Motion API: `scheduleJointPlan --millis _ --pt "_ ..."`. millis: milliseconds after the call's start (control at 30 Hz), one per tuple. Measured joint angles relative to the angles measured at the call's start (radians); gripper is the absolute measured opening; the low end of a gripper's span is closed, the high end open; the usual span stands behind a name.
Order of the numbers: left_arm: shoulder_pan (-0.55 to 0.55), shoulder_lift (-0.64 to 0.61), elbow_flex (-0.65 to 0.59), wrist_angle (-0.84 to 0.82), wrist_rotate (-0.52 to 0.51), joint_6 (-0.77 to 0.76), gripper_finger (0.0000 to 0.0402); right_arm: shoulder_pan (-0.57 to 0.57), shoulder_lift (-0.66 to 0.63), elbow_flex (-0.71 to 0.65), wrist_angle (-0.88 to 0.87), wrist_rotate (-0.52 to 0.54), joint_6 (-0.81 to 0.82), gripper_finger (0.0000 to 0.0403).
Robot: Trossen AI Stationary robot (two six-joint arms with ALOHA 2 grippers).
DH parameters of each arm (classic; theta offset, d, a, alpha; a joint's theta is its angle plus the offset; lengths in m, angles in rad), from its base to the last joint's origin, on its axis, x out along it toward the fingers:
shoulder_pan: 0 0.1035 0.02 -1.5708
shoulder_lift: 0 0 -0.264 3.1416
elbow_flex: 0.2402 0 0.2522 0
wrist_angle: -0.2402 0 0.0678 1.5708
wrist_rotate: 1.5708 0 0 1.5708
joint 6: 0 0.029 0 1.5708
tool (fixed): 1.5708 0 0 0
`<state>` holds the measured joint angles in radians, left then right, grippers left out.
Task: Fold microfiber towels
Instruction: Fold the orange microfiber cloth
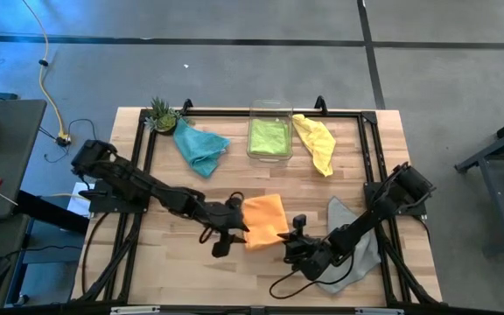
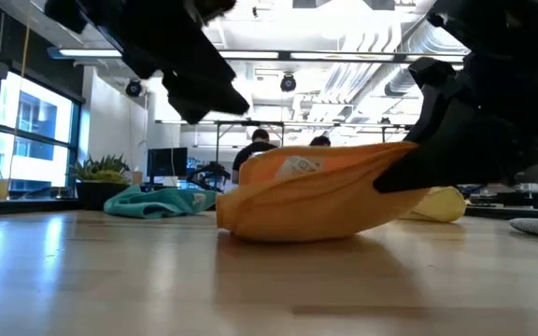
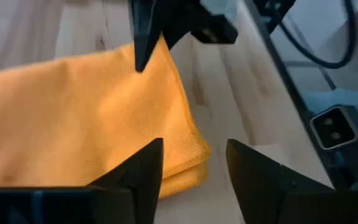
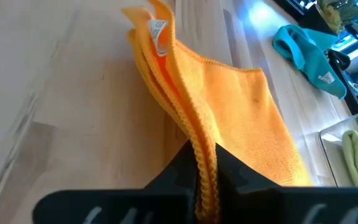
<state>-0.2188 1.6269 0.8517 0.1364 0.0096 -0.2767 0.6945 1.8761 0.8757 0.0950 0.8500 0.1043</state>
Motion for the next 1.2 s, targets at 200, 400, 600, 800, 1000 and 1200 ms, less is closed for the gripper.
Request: scheduleJointPlan --millis 200,400,600,800,1000,1200 --pt "0.019 -0.075 -0.173 0.192 -0.030 0.023 0.0170 0.000 -0.047 0.000 0.003 -0.049 -0.013 0.0003" --pt "0.039 -0.058 -0.280 0.319 -0.071 -0.019 0.0132 -0.038 -0.090 0.000 0.006 -0.206 0.026 0.0003" --pt "0.013 -0.055 -0.299 0.320 -0.193 0.052 0.0089 -0.113 -0.104 0.044 0.001 -0.353 0.054 0.0002" --pt "0.013 -0.005 -0.297 0.325 -0.241 0.090 0.0045 -0.191 -0.119 0.118 -0.127 -0.433 0.126 0.0002" --pt "0.013 0.089 -0.299 0.382 -0.279 0.117 0.0012 -0.262 -0.119 0.170 -0.204 -0.534 0.218 0.0002" --pt "0.013 0.165 -0.298 0.453 -0.303 0.132 0.0001 -0.320 -0.123 0.171 -0.219 -0.584 0.311 0.0002"
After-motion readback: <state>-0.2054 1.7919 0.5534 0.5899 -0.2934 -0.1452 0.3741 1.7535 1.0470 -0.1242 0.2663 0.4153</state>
